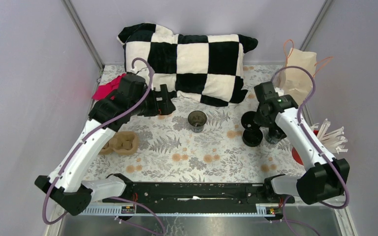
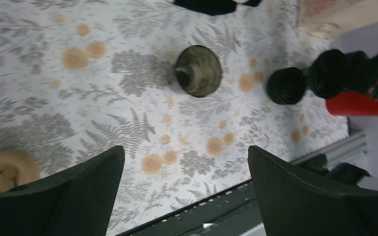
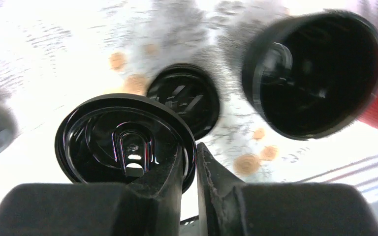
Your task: Pack the takeout coffee
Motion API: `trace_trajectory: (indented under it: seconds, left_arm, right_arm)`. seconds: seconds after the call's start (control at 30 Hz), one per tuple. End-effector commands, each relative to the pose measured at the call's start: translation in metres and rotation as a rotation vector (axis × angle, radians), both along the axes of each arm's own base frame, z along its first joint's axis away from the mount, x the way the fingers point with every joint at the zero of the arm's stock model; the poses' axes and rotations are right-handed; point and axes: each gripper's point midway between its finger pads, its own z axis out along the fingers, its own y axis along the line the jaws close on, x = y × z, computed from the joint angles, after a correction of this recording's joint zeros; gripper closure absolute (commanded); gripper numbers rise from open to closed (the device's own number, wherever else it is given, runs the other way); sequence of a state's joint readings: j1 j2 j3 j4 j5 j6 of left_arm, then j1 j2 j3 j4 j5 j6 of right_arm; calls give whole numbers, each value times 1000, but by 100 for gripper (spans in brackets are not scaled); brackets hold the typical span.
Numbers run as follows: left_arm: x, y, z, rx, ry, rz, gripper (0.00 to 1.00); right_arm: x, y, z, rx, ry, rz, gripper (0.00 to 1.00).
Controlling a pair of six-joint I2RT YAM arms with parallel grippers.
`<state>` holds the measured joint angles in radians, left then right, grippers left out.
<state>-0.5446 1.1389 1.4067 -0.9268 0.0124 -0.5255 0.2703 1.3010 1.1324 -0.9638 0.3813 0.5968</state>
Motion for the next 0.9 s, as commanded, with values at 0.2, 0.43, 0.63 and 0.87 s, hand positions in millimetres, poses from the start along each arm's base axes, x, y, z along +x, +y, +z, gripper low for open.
trace_trajectory:
  seconds: [0.2,0.43,0.63,0.87]
  left_arm:
    - [-9,-87,3,-282,245,-292,1]
    - [-2,-91,-13,-290,326,-220,8]
    - [-3,-84,-36,-231,373,-169,34]
    - [3,-82,-53,-170,400,-137,51]
  right_arm:
    - [20,185,66,411,-36,769,86]
    - [18,246,63,421,-18,809,86]
    - [14,259,64,377,-12,818,87]
    - [14,261,74,346,-26,834,87]
